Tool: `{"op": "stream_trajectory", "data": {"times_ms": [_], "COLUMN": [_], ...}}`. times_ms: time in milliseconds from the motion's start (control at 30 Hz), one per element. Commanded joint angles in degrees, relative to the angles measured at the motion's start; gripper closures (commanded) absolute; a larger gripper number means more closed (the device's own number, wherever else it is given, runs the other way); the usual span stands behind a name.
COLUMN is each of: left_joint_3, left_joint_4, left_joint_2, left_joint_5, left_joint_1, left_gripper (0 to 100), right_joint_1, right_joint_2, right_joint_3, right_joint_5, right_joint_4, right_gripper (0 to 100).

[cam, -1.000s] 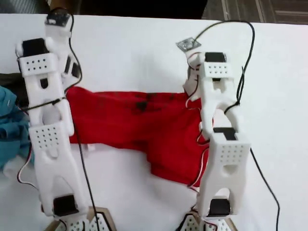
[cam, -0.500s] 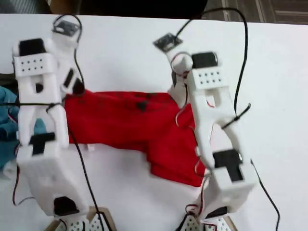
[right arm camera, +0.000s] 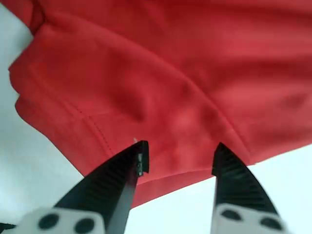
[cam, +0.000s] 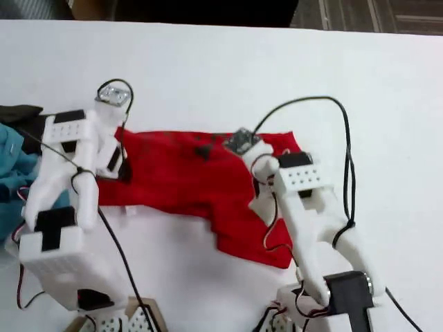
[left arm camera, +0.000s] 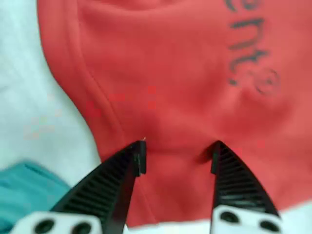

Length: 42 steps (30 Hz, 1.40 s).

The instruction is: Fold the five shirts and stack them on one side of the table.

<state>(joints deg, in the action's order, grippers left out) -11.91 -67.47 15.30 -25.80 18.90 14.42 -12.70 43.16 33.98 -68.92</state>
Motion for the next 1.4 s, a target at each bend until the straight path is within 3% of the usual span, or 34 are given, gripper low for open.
{"op": "stream_trajectory", "data": {"times_ms": [0,267,400,633,800,1033,1167,1367], "left_joint_3": [10.07,32.13,40.13,50.77,61.41,80.48,78.29,61.23], "left_joint_4": [0.0,-11.87,-17.67,-19.16,-22.86,-35.16,-35.08,-34.99], "left_joint_2": [3.34,17.14,23.47,32.18,38.07,39.82,34.81,22.86], "left_joint_5": [0.35,2.73,2.9,2.9,2.99,3.08,2.9,2.81], "left_joint_1": [1.14,1.58,2.55,2.29,1.14,-1.05,-0.09,-0.26], "left_gripper": [76,76,76,76,76,76,76,76], "right_joint_1": [0.22,-1.54,-6.81,-15.43,-16.22,-15.78,-15.78,-15.69], "right_joint_2": [-2.59,-2.59,-2.59,-2.51,-2.51,-3.12,-3.21,-3.21], "right_joint_3": [2.2,5.8,5.89,5.89,5.98,4.66,2.81,-3.69], "right_joint_5": [0.53,0.7,5.89,11.43,11.96,11.43,11.34,11.34], "right_joint_4": [2.33,2.68,2.68,2.68,2.68,2.33,-0.57,-6.73], "right_gripper": [77.7,77.6,77.8,77.8,77.8,77.8,77.8,77.7]}}
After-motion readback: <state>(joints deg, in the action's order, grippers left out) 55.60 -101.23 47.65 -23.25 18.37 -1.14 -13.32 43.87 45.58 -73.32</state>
